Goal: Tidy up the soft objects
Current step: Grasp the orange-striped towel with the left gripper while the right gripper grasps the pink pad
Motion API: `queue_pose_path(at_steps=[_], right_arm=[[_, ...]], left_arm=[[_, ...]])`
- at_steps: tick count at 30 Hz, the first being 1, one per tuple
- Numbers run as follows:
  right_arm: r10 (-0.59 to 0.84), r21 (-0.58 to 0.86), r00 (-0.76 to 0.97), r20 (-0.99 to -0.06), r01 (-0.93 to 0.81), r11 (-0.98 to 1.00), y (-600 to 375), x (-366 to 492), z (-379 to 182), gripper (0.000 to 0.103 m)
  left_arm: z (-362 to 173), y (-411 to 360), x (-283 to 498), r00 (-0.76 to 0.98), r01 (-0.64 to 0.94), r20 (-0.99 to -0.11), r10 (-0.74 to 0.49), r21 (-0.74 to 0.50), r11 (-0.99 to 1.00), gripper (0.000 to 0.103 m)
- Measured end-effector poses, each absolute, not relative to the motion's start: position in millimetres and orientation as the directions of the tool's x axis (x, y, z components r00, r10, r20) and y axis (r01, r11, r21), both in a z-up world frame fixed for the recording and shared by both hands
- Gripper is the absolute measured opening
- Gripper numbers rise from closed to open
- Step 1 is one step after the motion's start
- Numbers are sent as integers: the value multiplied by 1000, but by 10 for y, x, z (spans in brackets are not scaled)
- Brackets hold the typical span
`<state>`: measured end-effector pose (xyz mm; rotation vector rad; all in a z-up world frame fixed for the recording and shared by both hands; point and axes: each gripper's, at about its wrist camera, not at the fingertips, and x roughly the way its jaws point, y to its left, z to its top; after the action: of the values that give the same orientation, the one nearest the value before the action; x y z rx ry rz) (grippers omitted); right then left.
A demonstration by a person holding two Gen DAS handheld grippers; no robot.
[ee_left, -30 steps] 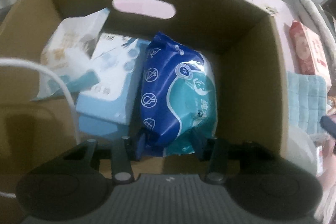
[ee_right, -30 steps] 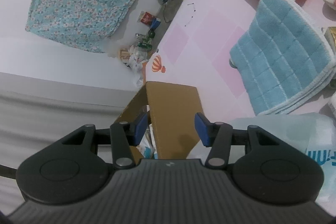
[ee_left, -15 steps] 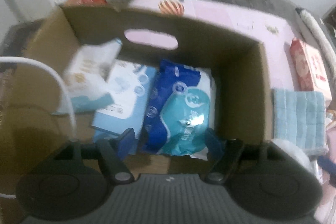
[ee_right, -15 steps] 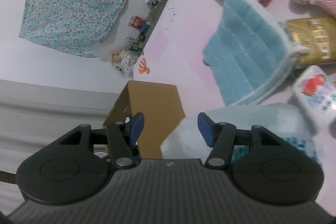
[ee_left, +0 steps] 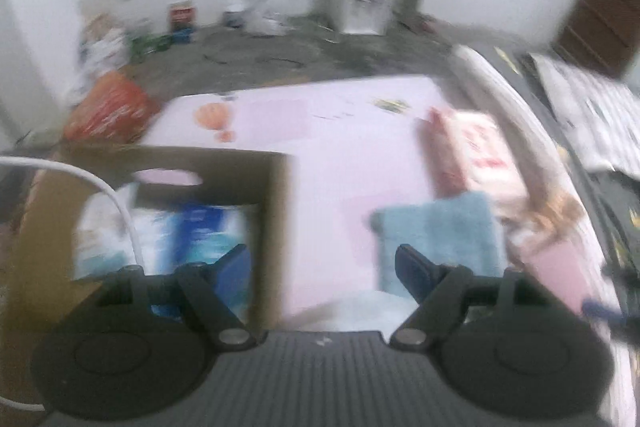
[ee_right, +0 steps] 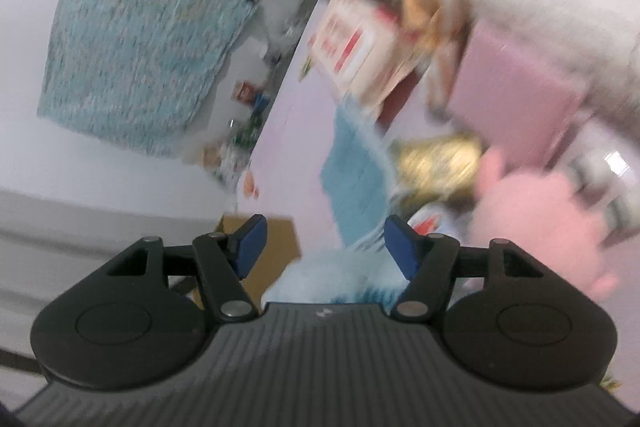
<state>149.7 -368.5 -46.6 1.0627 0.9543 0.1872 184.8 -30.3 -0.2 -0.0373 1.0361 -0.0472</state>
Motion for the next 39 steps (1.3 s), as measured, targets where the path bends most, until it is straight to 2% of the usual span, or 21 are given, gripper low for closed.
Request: queue_pose_path(at_steps=[9, 17, 28, 32, 35, 36, 37, 39], right_arm=[[483, 789, 632, -605, 399, 466, -4515, 1860, -725, 65], [512, 721, 511, -690, 431, 542, -4791, 2038, -941, 63], [566, 671, 362, -741, 415, 614, -4949, 2202, -1311, 61], [561, 641, 311, -767, 359, 678, -4831, 2316, -1332, 62], [568, 634, 282, -774, 342, 694, -4759, 2373, -1396, 61], [568, 631, 276, -776, 339, 697, -4733, 2371, -1410, 57], [564, 626, 271, -780, 339, 702, -4713, 2380, -1426, 49], [562, 624, 271, -781, 331, 708, -4684, 2393, -1453, 37]], left_arm=[[-457, -1790, 2111, 476, 296, -861, -177, -32, 955, 77], [-1036, -2774, 2478, 414, 459, -892, -181, 33, 888, 67], [-1522, -3286, 2809, 348, 552, -923, -166, 58, 832, 63], [-1557, -3273, 2870, 334, 524, -923, -191, 14, 852, 63], [-1544, -3225, 2878, 326, 501, -924, -198, -9, 865, 59], [-1526, -3200, 2872, 325, 497, -925, -197, -10, 868, 55], [-1517, -3180, 2870, 323, 492, -926, -194, -11, 870, 50], [-1500, -3147, 2870, 312, 475, -930, -196, -26, 880, 50]])
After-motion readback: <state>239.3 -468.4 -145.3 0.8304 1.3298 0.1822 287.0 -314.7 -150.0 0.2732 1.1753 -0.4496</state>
